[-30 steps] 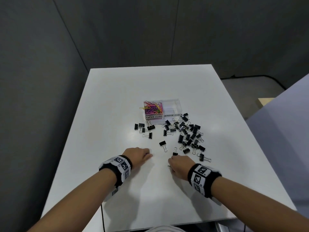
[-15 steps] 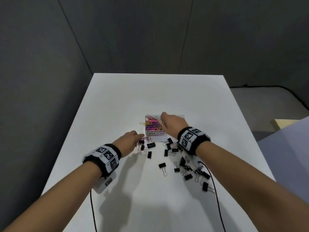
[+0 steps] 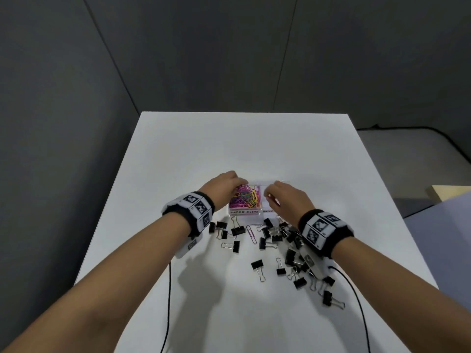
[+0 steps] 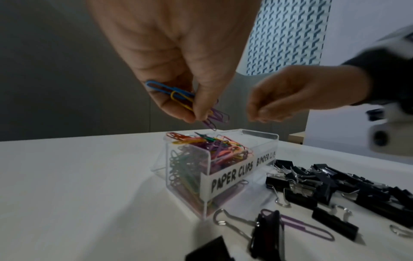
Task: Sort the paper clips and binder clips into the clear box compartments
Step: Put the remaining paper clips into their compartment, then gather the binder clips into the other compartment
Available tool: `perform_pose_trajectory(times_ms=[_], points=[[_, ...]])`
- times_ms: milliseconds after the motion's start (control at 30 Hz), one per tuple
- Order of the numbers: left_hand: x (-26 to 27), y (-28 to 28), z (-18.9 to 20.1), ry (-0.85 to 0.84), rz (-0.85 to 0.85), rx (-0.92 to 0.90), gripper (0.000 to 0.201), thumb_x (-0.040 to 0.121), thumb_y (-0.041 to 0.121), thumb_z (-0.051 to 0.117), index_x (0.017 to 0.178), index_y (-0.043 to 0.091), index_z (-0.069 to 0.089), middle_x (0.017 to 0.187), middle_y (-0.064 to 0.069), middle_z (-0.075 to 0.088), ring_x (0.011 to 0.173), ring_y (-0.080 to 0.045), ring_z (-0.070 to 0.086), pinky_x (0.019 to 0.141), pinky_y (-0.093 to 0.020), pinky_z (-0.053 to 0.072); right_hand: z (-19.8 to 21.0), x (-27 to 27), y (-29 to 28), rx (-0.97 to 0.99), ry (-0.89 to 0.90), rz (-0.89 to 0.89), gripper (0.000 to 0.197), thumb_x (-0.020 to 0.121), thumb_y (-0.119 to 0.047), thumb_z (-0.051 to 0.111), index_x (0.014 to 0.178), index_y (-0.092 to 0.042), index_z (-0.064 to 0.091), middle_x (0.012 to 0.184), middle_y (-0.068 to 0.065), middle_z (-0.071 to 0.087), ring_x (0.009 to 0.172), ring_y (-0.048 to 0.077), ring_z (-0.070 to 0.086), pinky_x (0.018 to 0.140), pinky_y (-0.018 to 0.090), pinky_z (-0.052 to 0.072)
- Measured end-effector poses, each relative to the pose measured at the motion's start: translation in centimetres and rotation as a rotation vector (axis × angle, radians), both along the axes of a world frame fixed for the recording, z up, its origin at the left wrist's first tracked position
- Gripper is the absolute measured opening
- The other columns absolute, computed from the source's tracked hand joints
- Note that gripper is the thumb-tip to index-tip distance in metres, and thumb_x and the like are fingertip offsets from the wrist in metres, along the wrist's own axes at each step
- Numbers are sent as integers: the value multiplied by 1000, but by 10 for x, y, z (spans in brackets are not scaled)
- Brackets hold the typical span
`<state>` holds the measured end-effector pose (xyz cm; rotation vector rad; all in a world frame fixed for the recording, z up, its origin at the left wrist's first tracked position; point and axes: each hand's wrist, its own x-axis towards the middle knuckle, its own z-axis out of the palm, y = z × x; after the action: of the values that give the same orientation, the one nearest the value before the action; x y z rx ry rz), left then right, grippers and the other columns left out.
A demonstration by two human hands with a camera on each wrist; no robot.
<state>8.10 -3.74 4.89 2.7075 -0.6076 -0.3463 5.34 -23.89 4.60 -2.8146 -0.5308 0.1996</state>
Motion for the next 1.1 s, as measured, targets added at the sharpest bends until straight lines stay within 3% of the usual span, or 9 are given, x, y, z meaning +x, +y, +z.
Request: perform_pose_trajectory(times_ms=[167, 333, 500, 600, 700, 767, 867, 1000, 1100], points=[[6, -17, -7, 34, -70, 52, 36, 91, -3, 43, 120, 10, 60, 122, -11, 56, 115, -28, 51, 94, -33, 41, -15, -34, -43, -56, 65, -57, 22, 96, -21, 43, 112, -17, 57, 111, -2, 60, 98, 17, 58, 73, 26, 46], [3, -20, -12, 33, -75, 20, 38, 91, 0, 47, 126, 11, 59, 129, -12, 52, 121, -28, 47, 103, -33, 39, -27, -51, -62, -83, 110, -152, 27, 96, -23, 43, 122, -20, 53, 121, -2, 55, 107, 17, 54, 78, 29, 49], [-18, -24, -4, -196, -49, 26, 34, 91, 13, 51, 124, 15, 59, 125, -7, 54, 113, -27, 50, 96, -36, 41, -35, -60, -79, -192, 209, -343, 46, 97, -34, 40, 140, -19, 35, 138, 8, 42, 122, 26, 44, 94, 35, 45], [-53, -34, -14, -257, -261, 16, 31, 89, 4, 48, 115, 9, 63, 113, -13, 61, 103, -30, 56, 92, -42, 48, -41, -69, -80, -211, 297, -369, 52, 96, -43, 38, 142, -19, 30, 140, 9, 38, 125, 27, 41, 97, 38, 46], [-82, -40, -39, -116, -404, 247, 38, 96, 10, 41, 133, 12, 50, 136, -10, 49, 124, -26, 47, 102, -36, 41, -45, -78, -69, -167, 306, -332, 53, 95, -44, 39, 141, -19, 32, 140, 9, 37, 125, 27, 39, 96, 39, 46], [-89, -39, -52, -82, -358, 284, 41, 98, 13, 39, 138, 13, 44, 143, -11, 44, 129, -28, 43, 102, -39, 41, -46, -81, -62, -125, 312, -300, 54, 95, -43, 41, 142, -19, 31, 142, 9, 35, 127, 27, 37, 98, 39, 44], [-93, -39, -59, -37, -243, 314, 42, 100, 14, 38, 142, 15, 38, 138, -10, 48, 125, -28, 47, 95, -39, 46, -43, -81, -58, -129, 321, -236, 64, 90, -47, 48, 144, -21, 26, 146, 7, 30, 132, 25, 35, 100, 40, 43], [-94, -40, -60, -8, -160, 294, 39, 99, 9, 38, 138, 12, 41, 130, -10, 52, 118, -27, 50, 90, -37, 45, -37, -84, -67, -240, 419, -140, 93, 75, -56, 64, 148, -29, 12, 149, 5, 24, 131, 25, 34, 98, 41, 45], [-91, -37, -60, 16, -131, 281, 38, 97, 3, 39, 134, 10, 43, 127, -12, 53, 117, -28, 51, 88, -37, 45, -36, -93, -70, -282, 468, -98, 106, 70, -51, 73, 149, -30, 6, 149, 6, 21, 131, 27, 32, 98, 41, 46]])
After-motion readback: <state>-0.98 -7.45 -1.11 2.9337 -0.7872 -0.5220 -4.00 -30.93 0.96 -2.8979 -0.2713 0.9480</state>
